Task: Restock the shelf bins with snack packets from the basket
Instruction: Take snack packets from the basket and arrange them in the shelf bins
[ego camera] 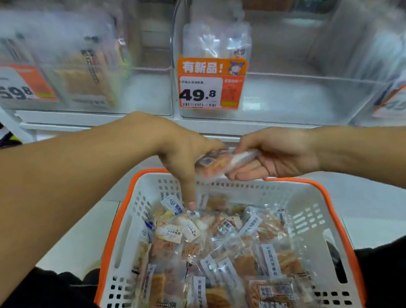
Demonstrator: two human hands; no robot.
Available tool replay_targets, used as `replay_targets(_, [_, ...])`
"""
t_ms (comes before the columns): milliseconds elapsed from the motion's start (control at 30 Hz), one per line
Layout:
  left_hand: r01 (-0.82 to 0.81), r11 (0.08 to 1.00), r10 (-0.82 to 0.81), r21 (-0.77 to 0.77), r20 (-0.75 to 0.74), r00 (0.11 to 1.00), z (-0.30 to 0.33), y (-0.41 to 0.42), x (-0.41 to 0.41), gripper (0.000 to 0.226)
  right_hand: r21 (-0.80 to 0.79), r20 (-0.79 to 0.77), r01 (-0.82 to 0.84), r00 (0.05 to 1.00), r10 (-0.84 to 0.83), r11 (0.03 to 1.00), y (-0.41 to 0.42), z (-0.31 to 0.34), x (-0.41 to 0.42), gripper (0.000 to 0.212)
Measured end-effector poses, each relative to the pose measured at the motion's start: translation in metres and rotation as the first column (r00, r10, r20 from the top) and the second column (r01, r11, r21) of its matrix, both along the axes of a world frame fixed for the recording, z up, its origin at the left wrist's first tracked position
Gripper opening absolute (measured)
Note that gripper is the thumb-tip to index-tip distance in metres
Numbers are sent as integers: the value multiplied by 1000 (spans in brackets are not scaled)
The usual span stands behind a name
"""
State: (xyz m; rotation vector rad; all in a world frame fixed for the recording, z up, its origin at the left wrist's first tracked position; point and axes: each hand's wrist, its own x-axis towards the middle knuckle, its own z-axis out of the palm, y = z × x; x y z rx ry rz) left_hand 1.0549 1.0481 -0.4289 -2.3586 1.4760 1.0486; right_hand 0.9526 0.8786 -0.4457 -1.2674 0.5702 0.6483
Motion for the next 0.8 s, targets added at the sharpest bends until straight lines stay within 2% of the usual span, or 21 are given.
replay_targets(33, [-40, 987, 23, -159, -103, 994, 3, -2, 0, 111, 58, 49, 66, 996, -69, 996, -9, 24, -3, 30])
replay_targets(100, [-278, 859, 103, -429, -388, 916, 13, -8, -2, 68, 126, 128, 165, 975, -181, 978, -20, 61, -10, 27])
replay_targets(133, [-435, 768, 149, -469, -530, 835, 21, -12, -5, 47, 85, 164, 205, 962, -217, 975, -26, 75, -11, 25])
replay_targets(200, [-633, 633, 183, -446, -708, 682, 36, -17, -11, 23, -186, 299, 271, 931, -208, 944, -39, 90, -6, 41])
replay_targets(267, [-713, 553, 160, -431, -785, 599, 45, -18, -14, 23, -462, 452, 365, 881, -139, 809, -47, 99, -1, 50])
replay_targets(300, [-734, 525, 146, -431, -804, 577, 47, -18, -13, 23, -527, 503, 383, 860, -85, 759, -51, 102, -1, 49])
replay_targets(333, [-745, 504, 136, -438, -811, 569, 50, -17, -13, 24, -553, 525, 362, 851, -23, 751, -52, 104, -2, 48])
replay_targets(433, [-737, 492, 149, -463, -789, 596, 52, -18, -11, 29, -564, 530, 200, 831, 166, 801, -52, 99, -12, 49])
replay_targets(533, [-747, 467, 180, -472, -777, 603, 53, -18, -11, 26, -526, 595, 164, 772, 224, 834, -50, 98, -12, 35])
replay_targets(633, [-828, 361, 153, -429, -848, 506, 52, -21, -13, 36, -534, 640, 190, 728, 247, 824, -48, 94, -9, 18])
replay_targets(700, [-871, 305, 92, -386, -898, 430, 55, -24, -15, 43, -574, 664, 214, 687, 296, 790, -48, 94, -4, 21])
replay_targets(767, [-880, 261, 81, -396, -900, 429, 63, -28, -14, 54, -544, 704, 250, 655, 273, 801, -52, 101, 1, 25])
replay_targets(800, [-886, 206, 79, -416, -895, 439, 69, -28, -11, 58, -528, 727, 270, 634, 264, 805, -57, 109, 4, 24])
